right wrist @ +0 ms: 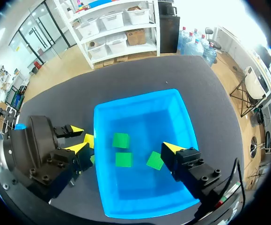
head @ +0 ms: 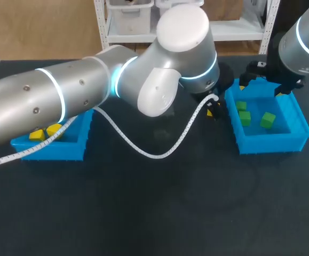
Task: Put the green cubes in the right bin and the yellow cubes in the left bin.
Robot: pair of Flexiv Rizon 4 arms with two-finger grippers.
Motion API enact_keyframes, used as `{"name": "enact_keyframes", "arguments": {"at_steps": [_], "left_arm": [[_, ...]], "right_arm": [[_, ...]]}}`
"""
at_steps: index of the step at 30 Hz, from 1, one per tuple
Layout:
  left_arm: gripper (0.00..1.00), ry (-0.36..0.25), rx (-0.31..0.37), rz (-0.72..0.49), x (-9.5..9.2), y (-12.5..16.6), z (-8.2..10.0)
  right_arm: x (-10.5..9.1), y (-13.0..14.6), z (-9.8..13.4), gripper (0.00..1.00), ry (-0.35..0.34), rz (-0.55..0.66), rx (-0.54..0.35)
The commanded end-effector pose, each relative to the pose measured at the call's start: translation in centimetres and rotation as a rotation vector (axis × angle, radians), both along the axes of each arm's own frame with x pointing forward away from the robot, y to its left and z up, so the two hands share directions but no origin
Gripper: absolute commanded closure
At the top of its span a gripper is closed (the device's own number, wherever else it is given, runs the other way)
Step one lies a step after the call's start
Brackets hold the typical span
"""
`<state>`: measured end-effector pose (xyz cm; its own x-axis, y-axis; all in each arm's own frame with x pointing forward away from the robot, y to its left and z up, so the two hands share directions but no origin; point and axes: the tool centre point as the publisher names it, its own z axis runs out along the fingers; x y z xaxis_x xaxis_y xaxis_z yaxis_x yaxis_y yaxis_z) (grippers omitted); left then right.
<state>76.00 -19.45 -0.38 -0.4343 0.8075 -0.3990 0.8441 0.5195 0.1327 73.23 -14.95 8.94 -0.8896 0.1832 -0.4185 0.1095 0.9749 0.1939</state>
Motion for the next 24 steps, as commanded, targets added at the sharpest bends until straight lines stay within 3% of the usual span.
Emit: {"name": "enact_keyframes", "arguments": {"at_steps": [1,15,16,17,18,24], "left_arm": [[1.0,0.002,-0.006,0.0,-0.1,0.0,-0.1],[1.0,0.007,-0.003,0.007,-0.5,0.6,-0.2],[0.86,0.006,-0.001,0.006,-0.6,0.7,-0.1],[0.54,0.004,0.0,0.01,-0.6,0.7,-0.1],[0.0,0.0,0.001,0.011,-0.6,0.7,-0.1],[0.0,-0.026,-0.042,0.022,-0.7,1.0,0.1]], "right_arm": [[-0.2,0.0,0.0,0.0,-0.007,-0.003,-0.001],[-0.2,0.0,0.0,0.0,-0.007,-0.003,-0.001],[-0.2,0.0,0.0,0.0,-0.007,-0.003,-0.001],[-0.2,0.0,0.0,0.0,-0.007,-0.003,-0.001],[-0.2,0.0,0.0,0.0,-0.007,-0.003,-0.001],[-0.2,0.0,0.0,0.0,-0.007,-0.003,-0.001]]}}
